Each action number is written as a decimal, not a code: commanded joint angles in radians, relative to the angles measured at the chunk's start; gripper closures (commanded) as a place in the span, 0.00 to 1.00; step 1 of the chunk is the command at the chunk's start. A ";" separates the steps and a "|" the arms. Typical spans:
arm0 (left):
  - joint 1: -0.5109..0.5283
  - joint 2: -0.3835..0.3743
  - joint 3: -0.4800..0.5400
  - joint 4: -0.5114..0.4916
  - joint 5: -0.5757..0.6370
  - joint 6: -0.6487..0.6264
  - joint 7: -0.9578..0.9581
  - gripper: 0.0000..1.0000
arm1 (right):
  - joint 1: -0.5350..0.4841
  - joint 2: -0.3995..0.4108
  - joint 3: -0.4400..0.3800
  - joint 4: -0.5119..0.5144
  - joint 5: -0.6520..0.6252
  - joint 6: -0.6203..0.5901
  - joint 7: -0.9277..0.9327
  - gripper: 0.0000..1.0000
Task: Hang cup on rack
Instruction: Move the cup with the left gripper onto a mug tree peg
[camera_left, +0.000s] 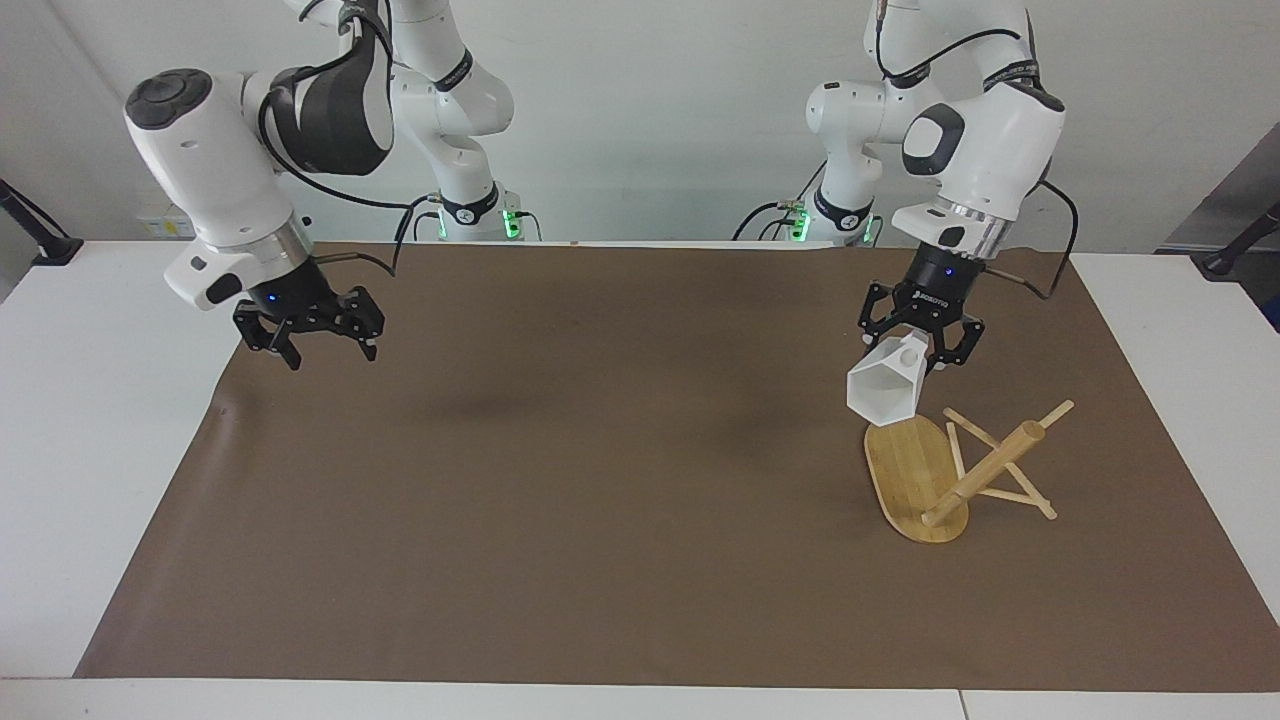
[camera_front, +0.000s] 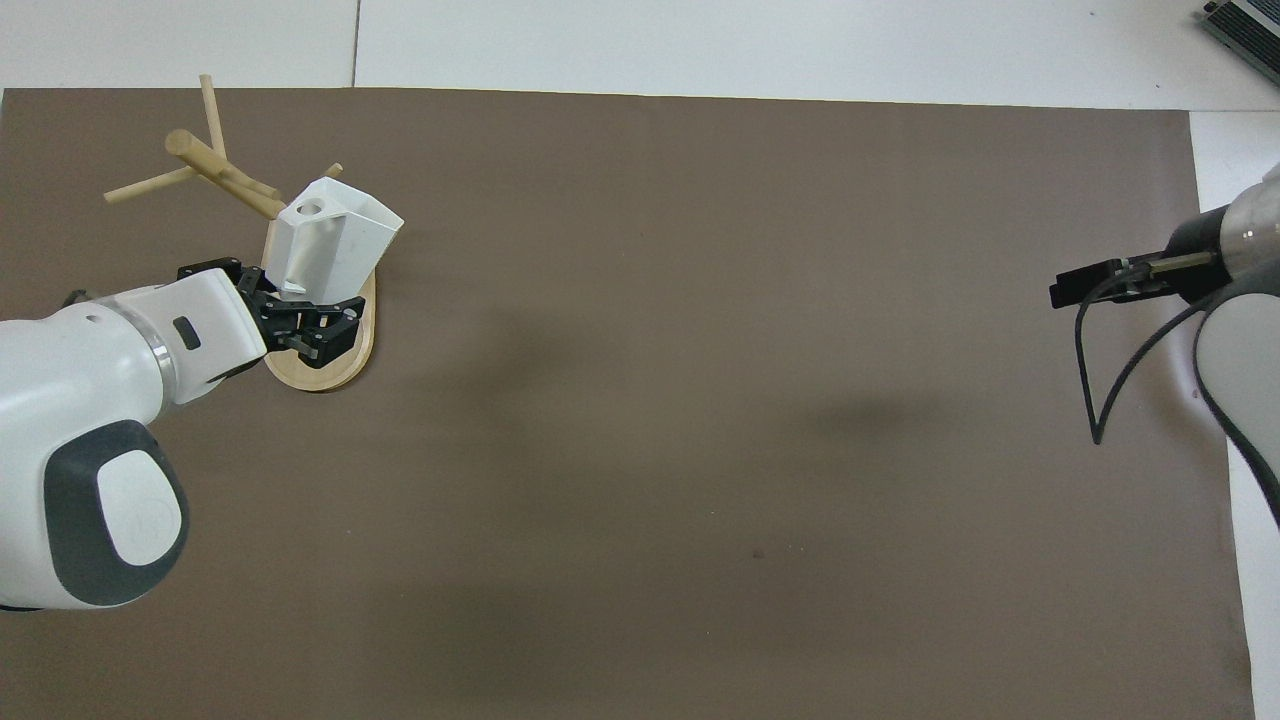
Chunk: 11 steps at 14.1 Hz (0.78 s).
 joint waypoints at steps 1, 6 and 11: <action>-0.028 0.053 0.004 -0.011 0.019 0.113 -0.039 1.00 | -0.001 -0.067 -0.014 0.028 -0.022 -0.138 0.020 0.00; -0.034 0.102 0.004 -0.009 0.017 0.182 -0.065 1.00 | -0.003 -0.059 -0.014 0.173 -0.066 -0.304 0.066 0.00; -0.027 0.110 0.002 0.000 0.004 0.195 -0.071 1.00 | 0.002 -0.081 -0.012 0.092 -0.065 -0.201 0.075 0.00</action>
